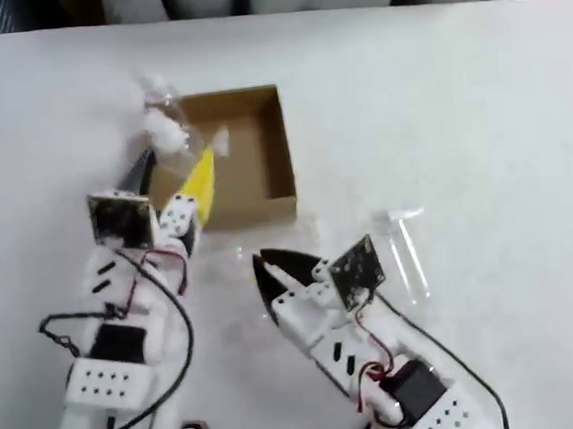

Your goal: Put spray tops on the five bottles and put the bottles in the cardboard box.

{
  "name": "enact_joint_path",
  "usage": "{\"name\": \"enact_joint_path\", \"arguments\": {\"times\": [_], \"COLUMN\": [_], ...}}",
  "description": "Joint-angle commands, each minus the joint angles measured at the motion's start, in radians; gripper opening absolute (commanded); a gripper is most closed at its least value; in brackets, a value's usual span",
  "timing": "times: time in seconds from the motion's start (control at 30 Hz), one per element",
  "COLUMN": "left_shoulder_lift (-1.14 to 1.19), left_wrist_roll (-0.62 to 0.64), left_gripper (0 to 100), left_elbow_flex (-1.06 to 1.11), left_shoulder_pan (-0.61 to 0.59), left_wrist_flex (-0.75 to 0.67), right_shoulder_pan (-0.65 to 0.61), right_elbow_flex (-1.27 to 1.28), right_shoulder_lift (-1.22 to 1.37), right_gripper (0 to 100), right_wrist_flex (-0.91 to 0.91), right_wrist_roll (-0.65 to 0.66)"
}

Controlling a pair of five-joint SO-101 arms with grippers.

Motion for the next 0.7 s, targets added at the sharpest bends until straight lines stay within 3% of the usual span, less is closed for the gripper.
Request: {"name": "enact_joint_path", "arguments": {"times": [0.0,0.5,0.67], "left_shoulder_lift": [0.107,0.559,0.677], "left_wrist_roll": [-0.066,-0.060,-0.058], "left_gripper": [2,2,2], "left_elbow_flex": [-0.012,-0.256,-0.265], "left_shoulder_pan": [-0.010,-0.113,-0.110], "left_wrist_flex": [-0.107,-0.158,-0.298], "right_shoulder_pan": [0.015,0.015,0.016], "right_elbow_flex": [0.008,0.008,0.008], "right_shoulder_lift": [-0.007,-0.007,-0.007], "right_gripper": [1.5,1.5,1.5], "right_wrist_flex": [0.007,0.008,0.008], "right_wrist_roll": [0.003,0.003,0.003]}}
